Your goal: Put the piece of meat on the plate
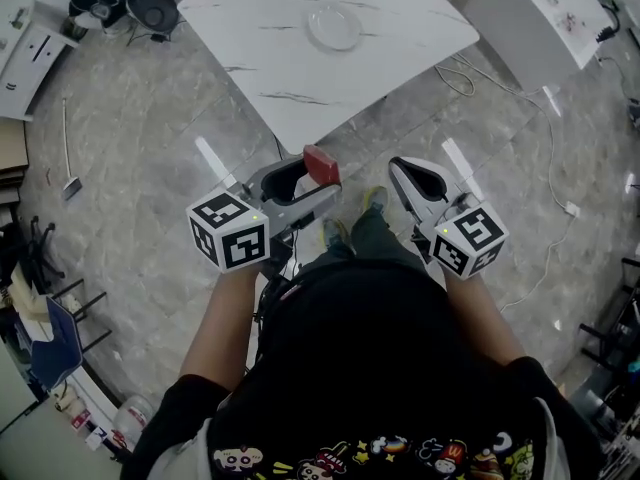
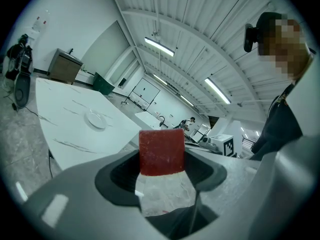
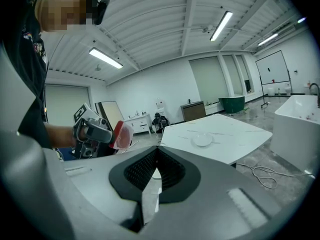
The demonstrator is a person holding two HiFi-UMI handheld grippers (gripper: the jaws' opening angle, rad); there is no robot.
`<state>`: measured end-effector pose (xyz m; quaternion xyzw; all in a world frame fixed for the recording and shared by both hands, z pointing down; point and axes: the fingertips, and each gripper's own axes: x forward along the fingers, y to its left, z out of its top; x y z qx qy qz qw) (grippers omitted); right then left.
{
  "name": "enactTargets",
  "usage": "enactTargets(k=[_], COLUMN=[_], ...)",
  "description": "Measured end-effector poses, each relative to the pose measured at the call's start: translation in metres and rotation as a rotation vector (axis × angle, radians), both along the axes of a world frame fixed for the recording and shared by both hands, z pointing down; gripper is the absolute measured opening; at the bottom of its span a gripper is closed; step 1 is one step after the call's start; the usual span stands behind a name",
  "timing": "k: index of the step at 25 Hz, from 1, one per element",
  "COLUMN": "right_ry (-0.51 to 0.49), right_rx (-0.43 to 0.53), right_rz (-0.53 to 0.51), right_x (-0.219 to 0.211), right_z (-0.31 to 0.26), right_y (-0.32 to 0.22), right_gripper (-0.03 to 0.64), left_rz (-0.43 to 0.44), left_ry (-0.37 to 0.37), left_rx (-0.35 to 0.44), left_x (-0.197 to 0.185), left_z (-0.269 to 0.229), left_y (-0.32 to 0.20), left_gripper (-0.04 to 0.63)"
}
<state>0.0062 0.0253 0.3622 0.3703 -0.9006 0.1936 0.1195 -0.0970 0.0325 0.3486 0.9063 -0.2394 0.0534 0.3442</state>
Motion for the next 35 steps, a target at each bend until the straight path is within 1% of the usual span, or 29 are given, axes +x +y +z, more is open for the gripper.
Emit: enactTargets(k=[5, 13, 17, 20, 26, 31, 35], right_ry=[-0.005, -0.025, -0.03, -0.024, -0.033, -0.045, -0.058], right_rx=[0.011, 0.001, -0.019, -0.033, -0.042, -0.044, -0.049], right_rz=[-0.022, -0.064, -0.101, -0.138, -0.176, -0.189, -0.185], right_x=[-0.007, 0.001, 0.008, 0.014, 0.016, 0.023, 0.037], right_z=[-0.001, 0.004, 0.01, 0.018, 0.024, 0.027, 0.031], right_y=[0.002, -0.033, -0.049, -0.069, -0.096, -0.113, -0.125], right_gripper=[0.025, 0.026, 0.026, 0.025, 0.025, 0.026, 0.025], left_rz=[-0.016, -0.044, -0.072, -0.097, -0.139, -0.16, -0.174], left_ry=[-0.009, -0.027, -0.042, -0.055, -0.08, -0.107, -0.124], left_rx=[0.002, -0.007, -0.011, -0.027, -0.055, -0.063, -0.07], left_x=[-0.003, 0.011, 0.02, 0.028, 0.028, 0.031, 0.038], left_z=[-0.001, 0.001, 0.005, 0.014, 0.027, 0.032, 0.036], left_y=[0.008, -0.024, -0.042, -0.06, -0.08, -0.097, -0.112], left_gripper=[0.39, 0.39, 0.39, 0.39, 0.39, 0.39, 0.39])
